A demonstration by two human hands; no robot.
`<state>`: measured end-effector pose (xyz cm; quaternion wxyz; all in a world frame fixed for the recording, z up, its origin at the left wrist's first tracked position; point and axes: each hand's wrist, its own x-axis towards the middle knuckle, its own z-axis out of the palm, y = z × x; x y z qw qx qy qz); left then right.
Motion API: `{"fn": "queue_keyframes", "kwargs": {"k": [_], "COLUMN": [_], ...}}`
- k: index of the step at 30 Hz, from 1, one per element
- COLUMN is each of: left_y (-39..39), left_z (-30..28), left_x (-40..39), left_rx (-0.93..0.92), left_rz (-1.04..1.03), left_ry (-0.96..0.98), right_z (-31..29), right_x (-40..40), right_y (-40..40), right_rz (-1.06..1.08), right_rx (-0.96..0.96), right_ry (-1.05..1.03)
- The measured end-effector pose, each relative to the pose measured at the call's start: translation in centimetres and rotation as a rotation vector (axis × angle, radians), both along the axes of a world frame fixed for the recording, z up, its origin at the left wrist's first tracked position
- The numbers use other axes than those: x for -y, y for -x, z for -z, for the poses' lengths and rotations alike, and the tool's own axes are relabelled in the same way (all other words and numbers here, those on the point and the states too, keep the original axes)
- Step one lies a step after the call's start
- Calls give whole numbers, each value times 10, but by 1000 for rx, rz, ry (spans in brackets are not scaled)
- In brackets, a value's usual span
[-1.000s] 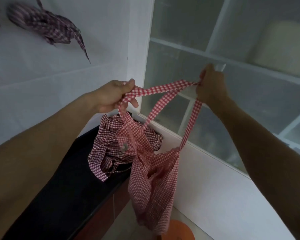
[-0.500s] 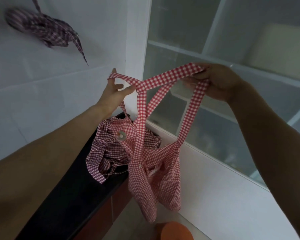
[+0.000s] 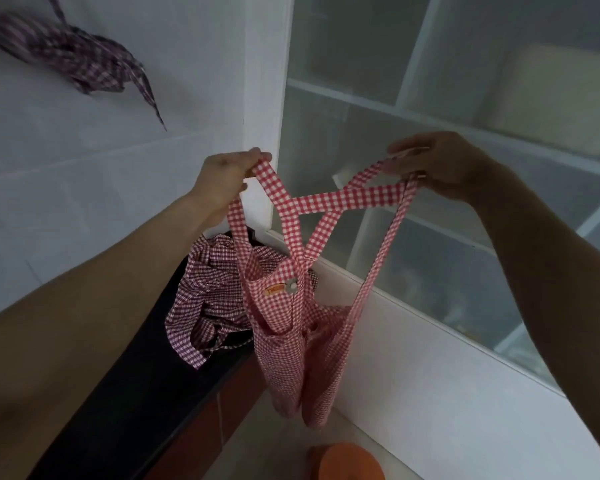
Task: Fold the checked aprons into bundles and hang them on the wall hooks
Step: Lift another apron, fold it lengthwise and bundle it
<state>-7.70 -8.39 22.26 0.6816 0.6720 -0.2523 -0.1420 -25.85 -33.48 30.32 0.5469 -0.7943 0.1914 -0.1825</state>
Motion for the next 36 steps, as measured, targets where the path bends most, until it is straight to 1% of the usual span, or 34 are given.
{"fn": "queue_keyframes", "kwargs": {"k": [1, 3, 5, 6, 7, 8, 10, 12, 14, 15, 17, 18, 20, 21, 23, 24, 26, 29, 30, 32, 34, 36], "left_y": [1, 4, 9, 12, 13, 15, 20, 23, 24, 24, 21, 19, 15, 12, 8, 7, 5, 3, 3, 0, 1, 8], "left_z": [-1, 1, -2, -4, -6, -10, -15, -12, -2, 4, 14, 15, 11, 8, -1, -4, -10, -18, -20, -20, -19, -13], "left_x": [1, 1, -1, 0, 1, 1, 0, 1, 4, 4, 1, -1, -5, -7, -8, -8, -9, -11, -10, -9, -7, -5], "left_rx": [57, 112, 138, 118, 62, -33, -225, -324, -288, -233, -60, 19, 123, 167, 265, 283, 276, 236, 215, 174, 152, 57], "left_rz": [-26, -42, -17, 24, 87, 167, 344, 435, 366, 275, 80, 20, -15, -12, 15, 26, 4, -21, -2, 37, 79, 178], "left_ry": [-57, -93, -78, -46, 2, 65, 152, 138, 16, -60, -196, -226, -220, -223, -289, -305, -272, -195, -176, -186, -245, -272], "right_z": [4, 11, 15, 17, 19, 20, 22, 23, 25, 25, 26, 27, 27, 28, 28, 29, 28, 21, 17, 11, 6, 3], "right_x": [3, 9, 12, 12, 10, 8, 2, -1, 0, 0, 1, 3, 9, 12, 15, 16, 17, 17, 17, 17, 17, 15], "right_y": [2, 1, -4, -6, -7, -7, -5, -2, -4, -6, -10, -10, -9, -8, -5, -4, -1, 4, 6, 9, 11, 13], "right_rz": [54, 215, 343, 381, 397, 385, 284, 165, 79, 48, 34, 43, 75, 99, 144, 163, 168, 121, 88, 17, -33, -59], "right_rx": [-24, 52, 144, 148, 119, 61, -65, -102, -3, 56, 171, 224, 295, 306, 312, 307, 308, 268, 245, 202, 129, 31], "right_ry": [81, 145, 103, 71, 33, -23, -218, -399, -485, -489, -497, -509, -425, -327, -94, 0, 135, 399, 437, 354, 170, 48]}}
